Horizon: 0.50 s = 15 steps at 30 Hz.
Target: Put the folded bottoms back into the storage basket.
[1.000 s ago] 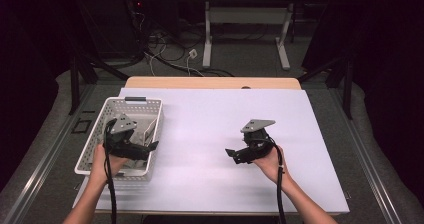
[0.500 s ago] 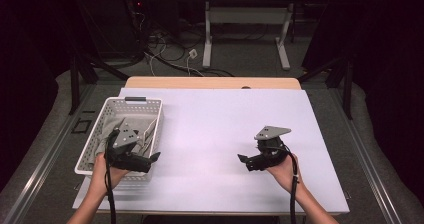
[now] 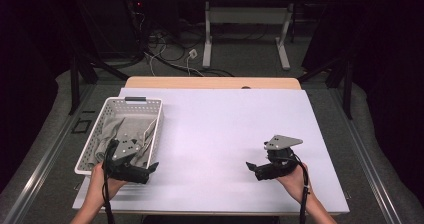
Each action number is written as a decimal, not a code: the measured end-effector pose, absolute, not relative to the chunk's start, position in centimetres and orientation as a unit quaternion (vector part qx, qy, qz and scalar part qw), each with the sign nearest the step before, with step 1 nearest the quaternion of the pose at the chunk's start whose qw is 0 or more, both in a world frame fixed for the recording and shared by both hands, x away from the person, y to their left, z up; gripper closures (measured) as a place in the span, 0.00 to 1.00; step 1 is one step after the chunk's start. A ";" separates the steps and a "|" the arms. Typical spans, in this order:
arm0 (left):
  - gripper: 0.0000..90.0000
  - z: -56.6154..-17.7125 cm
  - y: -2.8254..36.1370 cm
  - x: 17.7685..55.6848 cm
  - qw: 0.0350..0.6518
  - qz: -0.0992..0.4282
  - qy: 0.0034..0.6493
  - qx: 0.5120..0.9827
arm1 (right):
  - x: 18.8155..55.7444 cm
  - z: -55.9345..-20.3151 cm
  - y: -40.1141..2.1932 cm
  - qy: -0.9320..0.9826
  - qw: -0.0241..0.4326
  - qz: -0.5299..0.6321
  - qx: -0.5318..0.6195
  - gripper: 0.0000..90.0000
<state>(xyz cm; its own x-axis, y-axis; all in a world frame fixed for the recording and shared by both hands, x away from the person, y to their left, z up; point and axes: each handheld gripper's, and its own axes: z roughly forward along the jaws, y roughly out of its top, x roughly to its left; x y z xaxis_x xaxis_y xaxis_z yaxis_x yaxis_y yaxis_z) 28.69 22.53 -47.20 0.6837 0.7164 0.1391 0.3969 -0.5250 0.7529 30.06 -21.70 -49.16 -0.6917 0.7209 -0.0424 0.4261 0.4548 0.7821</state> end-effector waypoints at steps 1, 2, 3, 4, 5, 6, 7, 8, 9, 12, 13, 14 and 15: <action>0.00 -47.3 22.6 28.6 0.359 0.221 0.330 0.844 | 29.9 -49.2 -21.8 0.831 0.189 0.392 0.345 0.08; 0.00 -47.3 22.6 28.4 0.359 0.223 0.330 0.844 | 29.7 -49.3 -22.0 0.831 0.189 0.393 0.346 0.08; 0.00 -47.4 22.7 28.3 0.360 0.225 0.330 0.843 | 29.6 -49.5 -22.1 0.830 0.188 0.394 0.347 0.08; 0.00 -47.4 22.7 28.2 0.360 0.224 0.331 0.843 | 29.4 -49.6 -22.2 0.831 0.188 0.393 0.347 0.08; 0.00 -47.4 22.8 28.2 0.360 0.224 0.331 0.843 | 29.2 -49.7 -22.3 0.830 0.190 0.393 0.348 0.08; 0.00 -47.5 22.8 28.0 0.360 0.225 0.332 0.842 | 29.1 -49.8 -22.4 0.830 0.192 0.393 0.346 0.08; 0.00 -47.5 22.8 27.9 0.360 0.225 0.331 0.843 | 28.9 -49.9 -22.5 0.830 0.192 0.392 0.347 0.08; 0.00 -47.6 22.8 27.8 0.362 0.225 0.333 0.841 | 28.8 -50.0 -22.6 0.830 0.193 0.392 0.347 0.08; 0.00 -47.6 22.8 27.7 0.361 0.226 0.332 0.842 | 28.6 -50.1 -22.8 0.828 0.194 0.394 0.349 0.08; 0.00 -47.8 22.8 27.4 0.359 0.228 0.331 0.842 | 28.3 -50.4 -23.1 0.827 0.194 0.393 0.352 0.08; 0.00 -47.9 22.8 27.3 0.357 0.228 0.330 0.844 | 28.2 -50.4 -23.1 0.827 0.195 0.393 0.352 0.08; 0.00 -48.0 22.8 27.2 0.354 0.229 0.333 0.843 | 28.1 -50.5 -23.2 0.826 0.195 0.393 0.354 0.08; 0.00 -48.0 22.8 27.1 0.353 0.229 0.332 0.844 | 28.0 -50.5 -23.3 0.826 0.196 0.393 0.354 0.07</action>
